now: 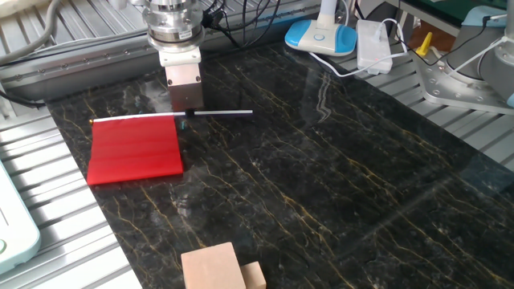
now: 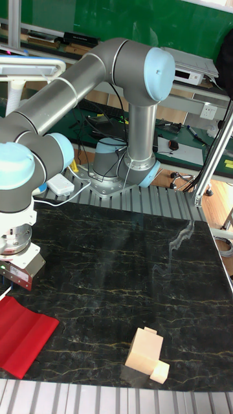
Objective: Wave the flag
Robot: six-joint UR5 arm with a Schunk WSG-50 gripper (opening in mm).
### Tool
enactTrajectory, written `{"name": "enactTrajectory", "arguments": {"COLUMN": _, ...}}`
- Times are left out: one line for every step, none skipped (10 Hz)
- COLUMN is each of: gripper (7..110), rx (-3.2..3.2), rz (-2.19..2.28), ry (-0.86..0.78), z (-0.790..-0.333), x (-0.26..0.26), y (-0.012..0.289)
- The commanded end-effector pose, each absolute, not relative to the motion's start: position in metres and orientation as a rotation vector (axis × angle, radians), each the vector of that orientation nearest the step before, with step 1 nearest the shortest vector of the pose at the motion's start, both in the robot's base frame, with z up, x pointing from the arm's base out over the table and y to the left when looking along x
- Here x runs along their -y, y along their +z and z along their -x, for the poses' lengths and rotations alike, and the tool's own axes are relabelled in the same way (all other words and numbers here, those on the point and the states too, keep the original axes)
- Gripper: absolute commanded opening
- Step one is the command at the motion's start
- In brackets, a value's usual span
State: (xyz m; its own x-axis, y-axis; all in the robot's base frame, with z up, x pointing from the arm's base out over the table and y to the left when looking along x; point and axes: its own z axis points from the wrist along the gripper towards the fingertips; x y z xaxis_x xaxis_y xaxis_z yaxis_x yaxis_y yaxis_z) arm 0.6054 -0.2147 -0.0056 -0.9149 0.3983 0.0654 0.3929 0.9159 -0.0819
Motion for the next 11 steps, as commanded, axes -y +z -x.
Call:
{"name": "enactTrajectory", "arguments": {"gripper": 22, "rx": 3.009, "rz": 0.635, "ry": 0.033, "z": -0.6127, "x": 0.2055, "y": -0.0079}}
{"name": "enactTrajectory", "arguments": {"gripper": 22, "rx": 3.015, "rz": 0.619, "ry": 0.029, "z": -0.6135, "x": 0.2051, "y": -0.0080}}
{"name": "enactTrajectory", "arguments": {"gripper": 22, "rx": 3.018, "rz": 0.615, "ry": 0.031, "z": -0.6140, "x": 0.2055, "y": -0.0086}}
{"name": "enactTrajectory", "arguments": {"gripper": 22, "rx": 3.018, "rz": 0.615, "ry": 0.033, "z": -0.6143, "x": 0.2059, "y": -0.0093}}
{"name": "enactTrajectory", "arguments": {"gripper": 22, "rx": 3.018, "rz": 0.615, "ry": 0.035, "z": -0.6147, "x": 0.2064, "y": -0.0107}}
{"name": "enactTrajectory", "arguments": {"gripper": 22, "rx": 3.017, "rz": 0.615, "ry": 0.036, "z": -0.6143, "x": 0.2065, "y": -0.0109}}
{"name": "enactTrajectory", "arguments": {"gripper": 22, "rx": 3.015, "rz": 0.614, "ry": 0.034, "z": -0.6139, "x": 0.2062, "y": -0.0108}}
{"name": "enactTrajectory", "arguments": {"gripper": 22, "rx": 3.015, "rz": 0.614, "ry": 0.032, "z": -0.6139, "x": 0.2058, "y": -0.0108}}
{"name": "enactTrajectory", "arguments": {"gripper": 22, "rx": 3.016, "rz": 0.614, "ry": 0.031, "z": -0.6143, "x": 0.2058, "y": -0.0108}}
{"name": "enactTrajectory", "arguments": {"gripper": 22, "rx": 3.017, "rz": 0.615, "ry": 0.033, "z": -0.6143, "x": 0.2061, "y": -0.0108}}
{"name": "enactTrajectory", "arguments": {"gripper": 22, "rx": 3.002, "rz": 0.646, "ry": 0.056, "z": -0.6119, "x": 0.2090, "y": -0.0107}}
